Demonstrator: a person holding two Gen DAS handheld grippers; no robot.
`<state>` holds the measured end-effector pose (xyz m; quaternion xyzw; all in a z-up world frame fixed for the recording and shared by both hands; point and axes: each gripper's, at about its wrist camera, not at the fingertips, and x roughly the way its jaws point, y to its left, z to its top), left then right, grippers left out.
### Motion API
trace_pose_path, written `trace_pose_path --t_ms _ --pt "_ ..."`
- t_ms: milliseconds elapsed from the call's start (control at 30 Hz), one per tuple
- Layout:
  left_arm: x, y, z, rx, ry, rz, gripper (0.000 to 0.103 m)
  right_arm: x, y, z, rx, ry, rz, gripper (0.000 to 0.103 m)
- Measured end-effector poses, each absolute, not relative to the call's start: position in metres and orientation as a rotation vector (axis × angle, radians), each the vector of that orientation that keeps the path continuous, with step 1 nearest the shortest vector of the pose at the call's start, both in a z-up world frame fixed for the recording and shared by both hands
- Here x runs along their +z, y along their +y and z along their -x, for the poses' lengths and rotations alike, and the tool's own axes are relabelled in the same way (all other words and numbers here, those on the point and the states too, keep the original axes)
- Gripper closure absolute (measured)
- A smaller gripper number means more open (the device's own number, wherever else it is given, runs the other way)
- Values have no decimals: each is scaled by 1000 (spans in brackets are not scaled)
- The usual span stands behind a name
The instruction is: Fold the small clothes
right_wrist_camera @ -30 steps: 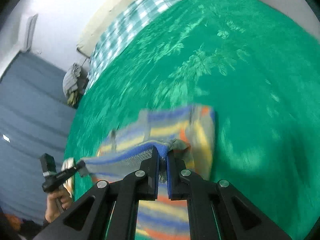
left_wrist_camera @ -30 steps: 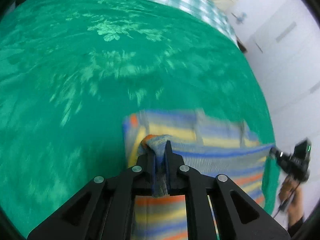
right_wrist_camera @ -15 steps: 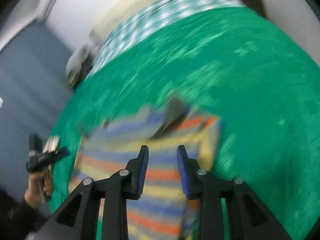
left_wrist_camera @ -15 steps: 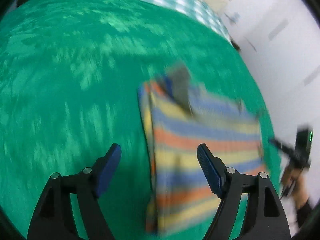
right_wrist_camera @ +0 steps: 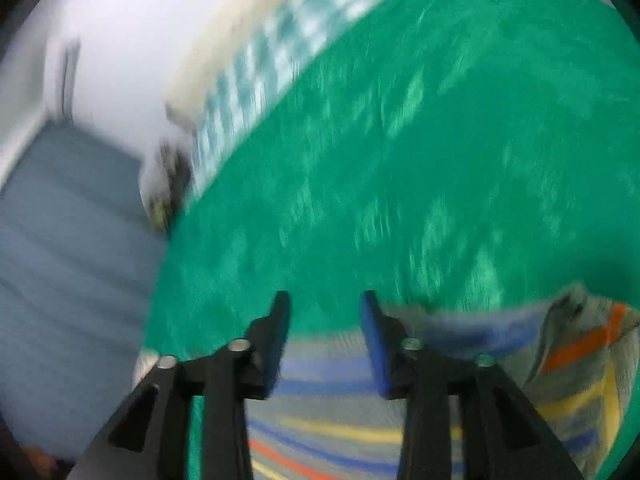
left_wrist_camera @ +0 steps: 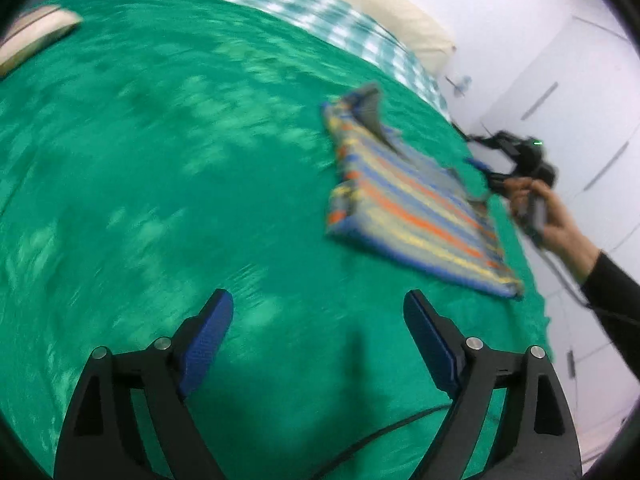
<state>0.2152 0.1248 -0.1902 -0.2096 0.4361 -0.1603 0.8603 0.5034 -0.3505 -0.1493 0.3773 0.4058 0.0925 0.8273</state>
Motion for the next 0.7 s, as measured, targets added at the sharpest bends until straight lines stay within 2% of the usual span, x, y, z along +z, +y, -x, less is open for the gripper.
trace_pose_path --t_ms 67,200,300,400,500,567,700 --pt "-196 128 -213 -347 915 450 15 -139 -339 -500 250 892 -768 56" --pt "-191 122 -227 -392 892 426 14 -146 -278 -489 419 1233 -474 54" --pt "-195 117 -227 -397 898 396 14 -179 -263 -491 394 1352 -521 54" --pt "-195 115 -224 -401 894 375 14 -196 -263 -510 349 1307 -614 54" --pt "-195 118 -223 -409 899 396 14 -169 -292 -517 287 997 -725 51" --pt "-195 121 -223 -411 904 409 14 -147 -301 -513 270 878 -735 42" --pt "-197 121 -230 -419 907 424 13 -135 -274 -500 387 970 -599 41"
